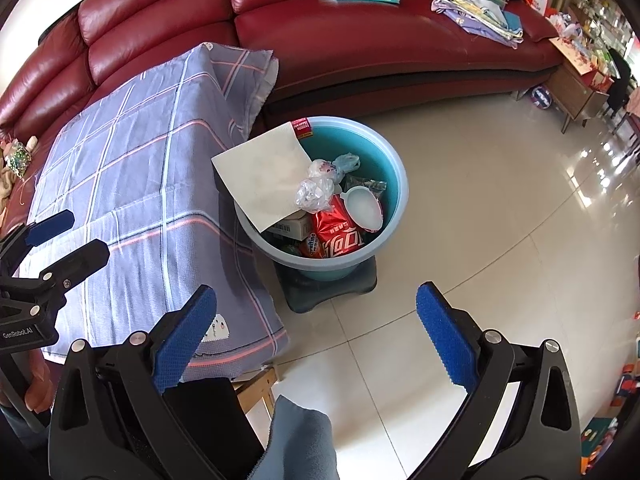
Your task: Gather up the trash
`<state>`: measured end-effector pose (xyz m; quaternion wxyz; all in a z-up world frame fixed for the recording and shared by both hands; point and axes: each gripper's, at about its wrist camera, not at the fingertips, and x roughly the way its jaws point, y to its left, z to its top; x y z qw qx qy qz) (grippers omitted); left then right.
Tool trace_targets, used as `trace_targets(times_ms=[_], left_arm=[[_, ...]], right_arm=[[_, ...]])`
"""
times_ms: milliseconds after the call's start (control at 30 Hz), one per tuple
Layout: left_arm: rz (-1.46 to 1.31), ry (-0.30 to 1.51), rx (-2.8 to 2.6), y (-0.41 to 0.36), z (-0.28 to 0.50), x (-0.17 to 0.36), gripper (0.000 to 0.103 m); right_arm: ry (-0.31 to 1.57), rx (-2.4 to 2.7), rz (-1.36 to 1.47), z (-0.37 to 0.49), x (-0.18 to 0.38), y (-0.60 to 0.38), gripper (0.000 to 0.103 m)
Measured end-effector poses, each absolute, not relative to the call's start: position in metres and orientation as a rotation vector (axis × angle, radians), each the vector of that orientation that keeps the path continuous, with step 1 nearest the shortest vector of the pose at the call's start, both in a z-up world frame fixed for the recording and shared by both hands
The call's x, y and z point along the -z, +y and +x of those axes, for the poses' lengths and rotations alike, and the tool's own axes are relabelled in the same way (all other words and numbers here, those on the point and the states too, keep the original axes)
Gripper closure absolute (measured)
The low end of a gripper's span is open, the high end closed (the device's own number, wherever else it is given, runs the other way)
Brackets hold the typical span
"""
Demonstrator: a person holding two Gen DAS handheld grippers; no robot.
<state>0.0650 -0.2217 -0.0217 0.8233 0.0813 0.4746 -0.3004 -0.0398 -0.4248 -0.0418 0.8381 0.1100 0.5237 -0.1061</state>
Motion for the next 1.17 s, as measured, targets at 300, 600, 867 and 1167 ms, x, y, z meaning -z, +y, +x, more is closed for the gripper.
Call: trace_targets(times_ms=[300, 600, 867, 1167], left_arm=[[0.203, 1.014, 0.621, -0.2251, 0.0646, 0.0274, 0.004], [0.229, 1.001, 0.602, -0.2262, 0.0630, 0.0277, 0.004], [0.235, 1.001, 0.594, -0.2262, 0.0635, 0.0277, 0.004], [0.236, 1.001, 0.568, -0.2247, 0.0648, 0.0325, 0.004]], right_arm=[[1.113, 0.227, 0.233, -0.0381, 0.0439, -0.4255, 0.007], [1.113, 0.230, 0.233, -0.0377, 0.0457, -0.4273, 0.007], [1.115, 0.236, 0.229, -0.0382, 0.0457, -0.4284, 0.007], [1.103, 0.263, 0.222, -0.0402, 0.0442, -0.4327, 0.007]])
